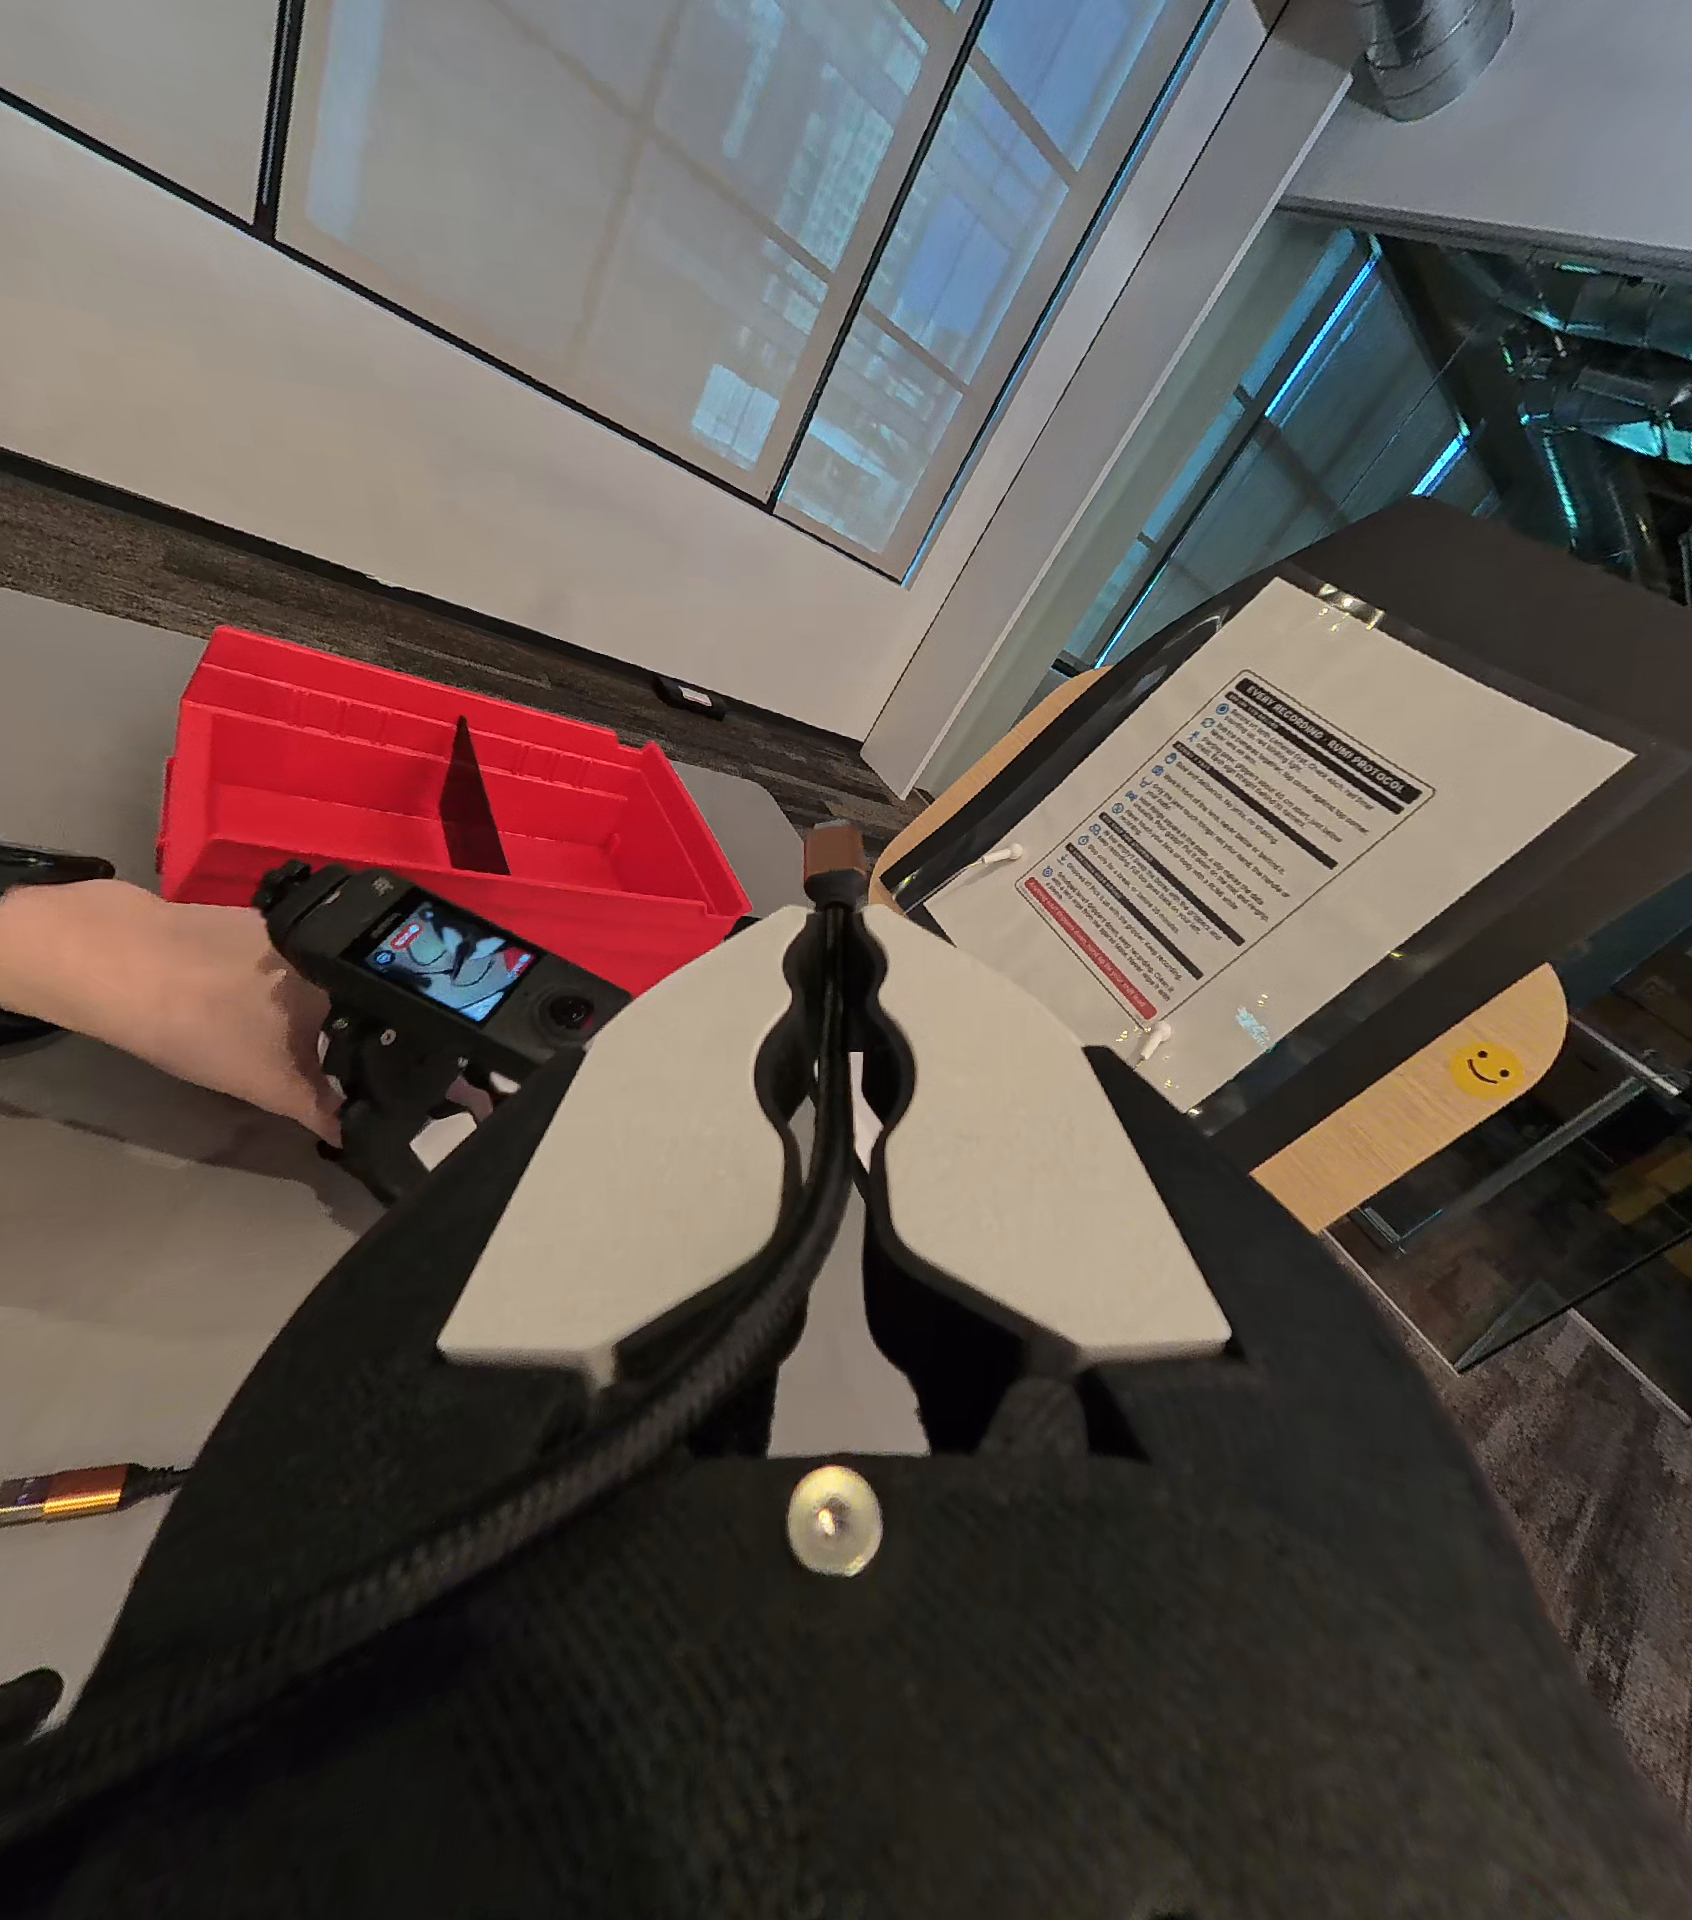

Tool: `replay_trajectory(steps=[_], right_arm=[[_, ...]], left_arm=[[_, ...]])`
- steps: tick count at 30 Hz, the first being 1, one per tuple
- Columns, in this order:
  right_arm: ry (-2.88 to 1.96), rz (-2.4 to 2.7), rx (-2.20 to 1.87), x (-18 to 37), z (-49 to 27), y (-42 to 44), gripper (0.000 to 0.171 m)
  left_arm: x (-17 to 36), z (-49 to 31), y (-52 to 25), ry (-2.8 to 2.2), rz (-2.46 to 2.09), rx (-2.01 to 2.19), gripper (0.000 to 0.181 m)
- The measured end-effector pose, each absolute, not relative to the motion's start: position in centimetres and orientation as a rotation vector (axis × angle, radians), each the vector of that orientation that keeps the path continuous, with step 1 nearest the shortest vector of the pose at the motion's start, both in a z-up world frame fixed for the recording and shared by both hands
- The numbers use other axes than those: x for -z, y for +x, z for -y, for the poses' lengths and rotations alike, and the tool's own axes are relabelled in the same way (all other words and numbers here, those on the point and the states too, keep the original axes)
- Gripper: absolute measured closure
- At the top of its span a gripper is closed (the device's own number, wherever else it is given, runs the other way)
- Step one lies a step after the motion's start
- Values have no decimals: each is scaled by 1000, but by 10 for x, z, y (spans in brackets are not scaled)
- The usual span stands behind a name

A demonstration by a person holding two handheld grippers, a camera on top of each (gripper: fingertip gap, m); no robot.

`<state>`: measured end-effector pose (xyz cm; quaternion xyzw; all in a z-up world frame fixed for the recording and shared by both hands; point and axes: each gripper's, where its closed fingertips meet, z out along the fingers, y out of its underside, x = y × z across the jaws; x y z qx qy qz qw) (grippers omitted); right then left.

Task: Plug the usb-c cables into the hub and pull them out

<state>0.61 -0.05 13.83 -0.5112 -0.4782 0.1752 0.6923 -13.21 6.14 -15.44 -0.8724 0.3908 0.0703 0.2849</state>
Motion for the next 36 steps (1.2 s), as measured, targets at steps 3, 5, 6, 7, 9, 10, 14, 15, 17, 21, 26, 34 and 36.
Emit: replay_trajectory(steps=[3,5,6,7,9,10,14,15,17,21,26,34,36], right_arm=[[-1141,1078,-390,-138,2,5,166],[-1141,1087,-386,-137,2,4,166],[-1142,1091,-384,-136,2,3,166],[-1143,1096,-382,-136,2,2,166],[-1144,1104,-380,-134,2,1,166],[-1145,1107,-380,-134,2,1,166],[-1149,1109,-374,-133,2,3,166],[-1149,1108,-374,-133,2,3,166],[-1147,1107,-377,-134,2,5,166],[-1156,1111,-386,-132,2,5,166],[-1170,1133,-383,-127,1,3,166],[-1160,1147,-391,-127,4,0,166],[-1158,1150,-389,-127,5,0,166]], left_arm=[[156,-61,-133,-2387,-1004,-98,156],[156,-62,-133,-2406,-1005,-59,156],[156,-62,-132,-2409,-1017,-45,158],[157,-61,-131,-2412,-1035,-34,161],[157,-60,-131,-2415,-1087,-42,163],[157,-60,-131,-2425,-1102,-40,163],[155,-44,-123,-2565,-1081,226,163],[152,-36,-115,-2597,-1057,389,163],[143,-25,-103,-2613,-1011,671,163],[139,-1,-87,-2647,-1000,1074,162],[149,7,-80,-2631,-1051,1123,163],[152,-15,-89,-2477,-1182,599,163],[153,-20,-90,-2462,-1204,542,163]])
